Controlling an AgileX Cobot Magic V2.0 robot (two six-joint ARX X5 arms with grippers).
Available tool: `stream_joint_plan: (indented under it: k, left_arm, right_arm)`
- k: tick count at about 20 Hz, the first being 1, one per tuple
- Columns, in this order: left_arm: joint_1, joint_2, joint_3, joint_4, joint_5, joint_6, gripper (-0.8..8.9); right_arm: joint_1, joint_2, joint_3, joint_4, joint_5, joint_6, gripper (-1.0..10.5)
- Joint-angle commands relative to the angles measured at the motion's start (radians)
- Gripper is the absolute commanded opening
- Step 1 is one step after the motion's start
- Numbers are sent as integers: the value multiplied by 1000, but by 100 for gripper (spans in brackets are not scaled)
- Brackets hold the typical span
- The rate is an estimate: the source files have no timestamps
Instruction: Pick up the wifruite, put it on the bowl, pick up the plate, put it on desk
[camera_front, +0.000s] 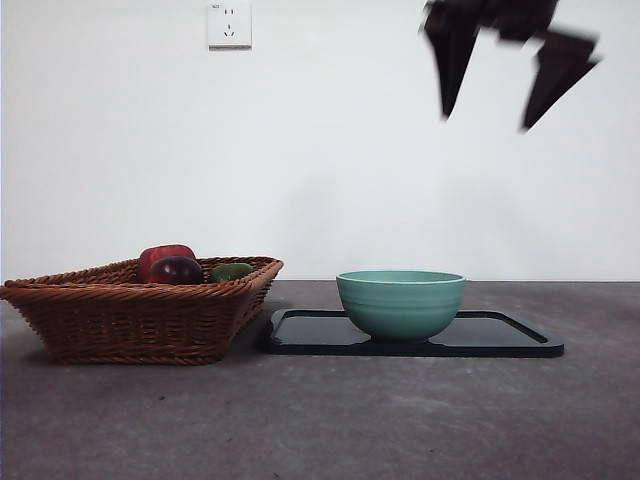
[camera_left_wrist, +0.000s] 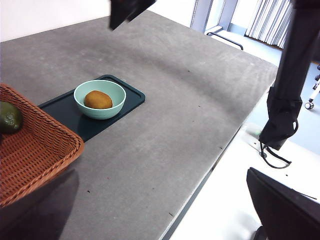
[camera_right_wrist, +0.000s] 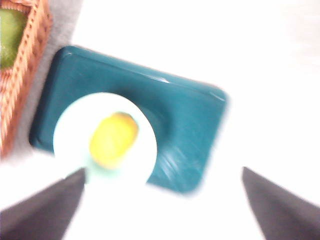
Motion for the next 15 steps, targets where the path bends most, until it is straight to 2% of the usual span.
stream_joint_plan:
  k: [1,7,10,12,15]
  left_arm:
    - [-10,0,7,11,0,-1,626]
    - [-10,0,7,11,0,-2,626]
    - [-10,0,7,11,0,-2,626]
    - [-10,0,7,11,0,-2,626]
    - [-10,0,7,22,0,-2,626]
  right_arm:
    - [5,-81,14,-96,54,9,551]
    - [44,-389,-92,-184,57,9,550]
    - [78,-570,-267,-182,36,10,550]
    - [108,-700,-400,-155,-11,16,550]
    - [153,-905,-583,-96,-36,72,550]
